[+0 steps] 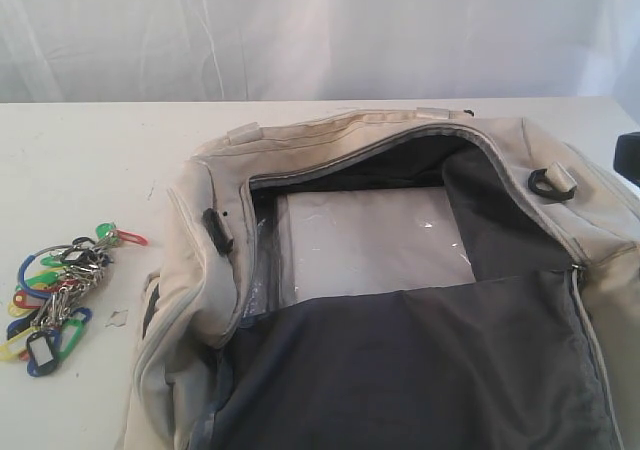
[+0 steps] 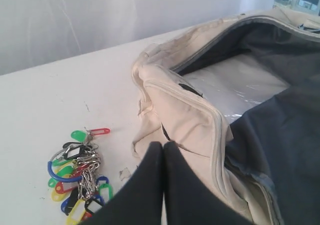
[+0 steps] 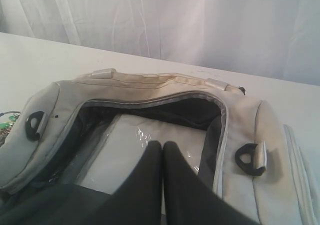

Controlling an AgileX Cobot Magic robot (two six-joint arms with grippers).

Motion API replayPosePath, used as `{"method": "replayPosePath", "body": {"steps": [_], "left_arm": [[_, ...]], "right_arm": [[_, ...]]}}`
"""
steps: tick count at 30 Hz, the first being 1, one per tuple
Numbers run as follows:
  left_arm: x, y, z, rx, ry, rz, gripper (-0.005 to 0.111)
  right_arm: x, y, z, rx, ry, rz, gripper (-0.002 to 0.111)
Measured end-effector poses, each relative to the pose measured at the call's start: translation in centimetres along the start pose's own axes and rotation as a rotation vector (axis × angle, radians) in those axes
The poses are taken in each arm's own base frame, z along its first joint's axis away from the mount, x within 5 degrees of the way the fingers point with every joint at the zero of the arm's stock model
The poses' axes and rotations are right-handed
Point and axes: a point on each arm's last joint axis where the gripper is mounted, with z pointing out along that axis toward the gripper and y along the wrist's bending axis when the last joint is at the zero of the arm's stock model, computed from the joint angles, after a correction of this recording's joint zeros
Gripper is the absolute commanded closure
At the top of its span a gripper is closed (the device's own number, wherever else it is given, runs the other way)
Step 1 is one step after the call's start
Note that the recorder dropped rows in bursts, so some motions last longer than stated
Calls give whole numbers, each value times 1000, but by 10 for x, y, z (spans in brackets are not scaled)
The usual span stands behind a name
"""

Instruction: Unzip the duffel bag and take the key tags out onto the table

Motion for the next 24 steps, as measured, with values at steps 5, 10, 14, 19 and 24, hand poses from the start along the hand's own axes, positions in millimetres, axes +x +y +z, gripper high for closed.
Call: {"method": "replayPosePath", "body": {"steps": [5,10,14,19,24], "left_arm": [[13,-1,4,-55,7,-19,107],[32,3,19,-85,81,-51,107],[47,10,36,-111,67,-75,107],[70,21,59,-170,8,-101,107],[111,28,79,-204,52,-132,107]], "right_arm": [[0,0,0,0,0,0,108],[0,0,0,0,0,1,108],[0,0,0,0,0,1,108],[0,0,0,0,0,1,108],[0,0,0,0,0,1,108]]}}
